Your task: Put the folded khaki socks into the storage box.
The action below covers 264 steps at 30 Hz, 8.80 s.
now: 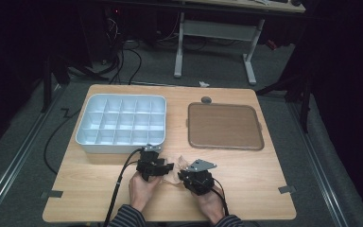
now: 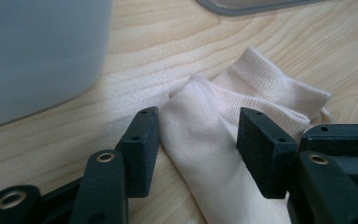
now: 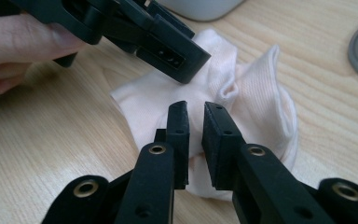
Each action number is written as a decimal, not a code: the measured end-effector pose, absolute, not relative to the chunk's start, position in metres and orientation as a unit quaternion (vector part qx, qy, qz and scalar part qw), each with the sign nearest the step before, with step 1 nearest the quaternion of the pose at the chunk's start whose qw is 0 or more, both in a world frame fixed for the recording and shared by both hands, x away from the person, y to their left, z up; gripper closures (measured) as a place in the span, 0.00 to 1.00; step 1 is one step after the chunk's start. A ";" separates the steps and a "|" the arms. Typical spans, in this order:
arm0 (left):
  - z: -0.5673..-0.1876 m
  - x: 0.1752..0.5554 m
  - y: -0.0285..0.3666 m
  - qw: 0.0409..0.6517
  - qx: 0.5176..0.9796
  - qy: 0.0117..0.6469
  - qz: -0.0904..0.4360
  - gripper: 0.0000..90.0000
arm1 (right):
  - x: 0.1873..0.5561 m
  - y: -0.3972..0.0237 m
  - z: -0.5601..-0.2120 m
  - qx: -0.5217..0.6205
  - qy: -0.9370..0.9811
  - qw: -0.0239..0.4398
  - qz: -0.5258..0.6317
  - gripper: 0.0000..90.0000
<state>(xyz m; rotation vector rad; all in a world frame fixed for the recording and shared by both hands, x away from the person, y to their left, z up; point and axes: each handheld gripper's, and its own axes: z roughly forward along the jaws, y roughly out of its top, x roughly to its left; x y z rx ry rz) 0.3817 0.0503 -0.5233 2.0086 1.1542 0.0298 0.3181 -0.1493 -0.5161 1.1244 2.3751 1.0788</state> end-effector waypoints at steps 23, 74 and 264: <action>-0.515 0.367 0.052 0.430 0.798 0.423 0.004 0.92 | 0.318 -0.151 -0.525 0.399 0.827 0.147 0.369 0.94; -0.496 0.349 0.062 0.451 0.794 0.407 0.025 0.93 | 0.341 -0.121 -0.521 0.386 0.836 0.108 0.376 1.00; -0.521 0.350 0.033 0.384 0.829 0.401 0.072 0.63 | 0.316 -0.167 -0.527 0.411 0.824 0.138 0.366 0.93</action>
